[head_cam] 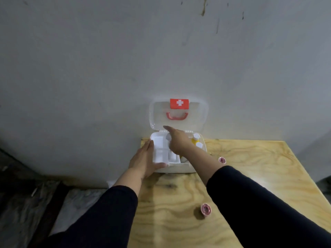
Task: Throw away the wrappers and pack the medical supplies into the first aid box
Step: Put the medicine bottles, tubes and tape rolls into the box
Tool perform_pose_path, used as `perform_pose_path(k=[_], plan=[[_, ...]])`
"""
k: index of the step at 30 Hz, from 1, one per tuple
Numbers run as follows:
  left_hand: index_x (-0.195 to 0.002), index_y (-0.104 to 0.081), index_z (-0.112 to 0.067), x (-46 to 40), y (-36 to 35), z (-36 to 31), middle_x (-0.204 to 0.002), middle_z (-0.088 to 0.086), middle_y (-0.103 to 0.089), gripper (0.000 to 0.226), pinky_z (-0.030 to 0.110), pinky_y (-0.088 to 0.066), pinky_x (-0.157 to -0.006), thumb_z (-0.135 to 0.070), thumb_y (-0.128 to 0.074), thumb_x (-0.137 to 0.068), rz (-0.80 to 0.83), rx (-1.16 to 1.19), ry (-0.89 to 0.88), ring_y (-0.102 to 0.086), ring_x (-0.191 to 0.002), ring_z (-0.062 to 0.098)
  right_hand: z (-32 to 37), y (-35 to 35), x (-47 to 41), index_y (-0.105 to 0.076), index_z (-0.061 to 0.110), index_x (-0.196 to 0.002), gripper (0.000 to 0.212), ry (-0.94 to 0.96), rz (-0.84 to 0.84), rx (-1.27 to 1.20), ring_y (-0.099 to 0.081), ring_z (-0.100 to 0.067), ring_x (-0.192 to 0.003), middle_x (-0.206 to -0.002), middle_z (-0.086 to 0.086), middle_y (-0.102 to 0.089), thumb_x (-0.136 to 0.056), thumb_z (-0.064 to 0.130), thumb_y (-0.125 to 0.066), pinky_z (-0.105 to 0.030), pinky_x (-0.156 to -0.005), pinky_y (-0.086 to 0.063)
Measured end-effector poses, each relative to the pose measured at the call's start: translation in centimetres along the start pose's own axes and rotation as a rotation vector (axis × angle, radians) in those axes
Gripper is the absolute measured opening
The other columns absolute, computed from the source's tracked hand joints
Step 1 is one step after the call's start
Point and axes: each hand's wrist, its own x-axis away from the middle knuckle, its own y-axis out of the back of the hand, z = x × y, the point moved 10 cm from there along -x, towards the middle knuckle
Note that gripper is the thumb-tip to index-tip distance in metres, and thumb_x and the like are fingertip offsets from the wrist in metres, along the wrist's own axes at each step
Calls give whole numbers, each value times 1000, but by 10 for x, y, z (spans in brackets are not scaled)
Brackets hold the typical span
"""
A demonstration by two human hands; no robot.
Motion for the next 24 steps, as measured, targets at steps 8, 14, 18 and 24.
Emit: perform_pose_path(k=[8,14,18,24], plan=[[-152,-17,-19,3,13,7,-161,-6,-12,86,36,-27,-116,-44,-65,-85,9,37,-153,-21,-146,21,18,-41,14,-55,23,-124,46,-15,41,149,-57,-28,-113,-128,-7,-58,-85,-1,-49,-30,-78,-43],[-152,-18,-19,7,17,4,-162,-5,-9,82,37,-25,-116,-46,-60,-87,38,-57,-175,-18,-147,27,15,-38,18,-55,19,-128,48,-49,6,35,-55,-22,-119,-129,-4,-61,-83,6,-65,-32,-100,-46],[-151,-20,-17,11,28,-10,-162,-2,-12,83,38,-26,-115,-51,-59,-86,35,-114,-207,-18,-147,27,11,-14,31,-60,16,-124,46,-40,-76,-78,-60,-20,-109,-121,-5,-65,-79,10,-71,-28,-95,-47],[-152,-15,-18,2,20,-52,-162,0,-8,79,38,-12,-119,-56,-47,-91,67,-219,-352,-10,-149,20,-14,25,70,-69,14,-99,20,-75,-192,-153,-57,-14,-74,-77,4,-63,-79,11,-70,-25,-72,-47]])
